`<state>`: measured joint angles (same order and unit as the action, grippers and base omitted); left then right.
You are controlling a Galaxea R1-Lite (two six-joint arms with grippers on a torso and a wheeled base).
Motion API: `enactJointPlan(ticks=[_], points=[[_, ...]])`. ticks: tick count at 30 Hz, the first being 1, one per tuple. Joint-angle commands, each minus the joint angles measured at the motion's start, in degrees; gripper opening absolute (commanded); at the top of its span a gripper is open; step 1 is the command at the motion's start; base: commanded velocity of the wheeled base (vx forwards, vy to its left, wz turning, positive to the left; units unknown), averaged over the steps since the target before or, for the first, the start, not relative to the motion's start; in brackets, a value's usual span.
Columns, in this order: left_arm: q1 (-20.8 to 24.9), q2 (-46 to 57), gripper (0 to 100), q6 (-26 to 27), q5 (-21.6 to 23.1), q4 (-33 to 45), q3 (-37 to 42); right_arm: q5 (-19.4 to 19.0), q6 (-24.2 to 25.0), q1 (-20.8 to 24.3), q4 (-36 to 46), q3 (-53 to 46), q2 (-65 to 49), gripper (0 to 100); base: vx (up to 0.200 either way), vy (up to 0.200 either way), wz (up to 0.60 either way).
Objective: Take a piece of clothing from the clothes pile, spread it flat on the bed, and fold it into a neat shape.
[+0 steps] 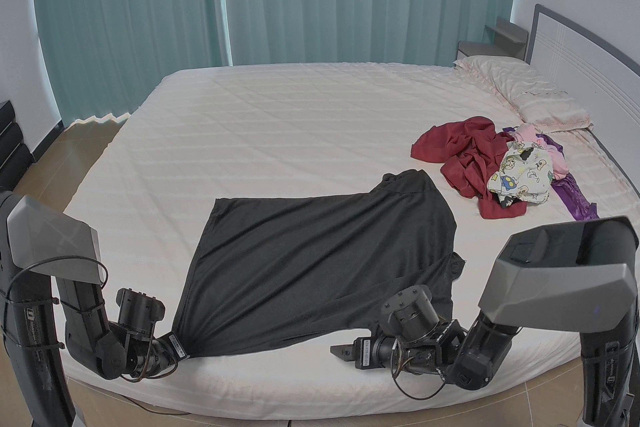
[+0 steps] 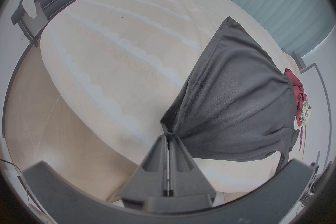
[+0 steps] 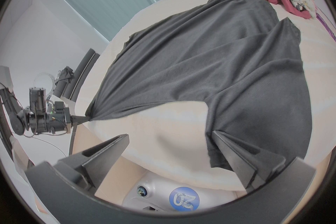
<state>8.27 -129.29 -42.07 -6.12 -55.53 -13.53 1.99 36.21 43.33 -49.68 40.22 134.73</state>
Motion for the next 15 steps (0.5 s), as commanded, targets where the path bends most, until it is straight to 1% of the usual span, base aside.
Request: enactJointPlan(ticks=[1,3,4,5,6,11,13,15], points=[[0.0,-0.1,0,0.0,0.0,0.0,0.0,-1.0,0.1,-5.1,0.1,-3.8,-7.3,100,0.0,0.0,0.0],[0.0,-0.1,0,0.0,0.0,0.0,0.0,-2.4,0.4,-7.4,0.1,-5.8,-8.8,100,0.0,0.0,0.0],[0.0,-0.1,0,0.0,0.0,0.0,0.0,-3.8,0.7,-8.4,0.0,-7.0,-9.5,100,0.0,0.0,0.0],[0.0,-0.1,0,0.0,0.0,0.0,0.0,-3.8,0.7,-8.4,0.0,-7.0,-9.5,100,0.0,0.0,0.0],[0.0,-0.1,0,0.0,0.0,0.0,0.0,-5.4,1.4,-9.8,-0.1,-9.2,-10.4,100,0.0,0.0,0.0],[0.0,-0.1,0,0.0,0.0,0.0,0.0,-5.9,4.2,-10.7,-0.9,-16.4,-12.5,100,0.0,0.0,0.0],[0.0,-0.1,0,0.0,0.0,0.0,0.0,-5.9,4.3,-10.8,-0.8,-16.7,-12.6,100,0.0,0.0,0.0],[0.0,-0.1,0,0.0,0.0,0.0,0.0,-5.5,5.3,-10.9,-0.9,-20.4,-12.3,100,0.0,0.0,0.0]])
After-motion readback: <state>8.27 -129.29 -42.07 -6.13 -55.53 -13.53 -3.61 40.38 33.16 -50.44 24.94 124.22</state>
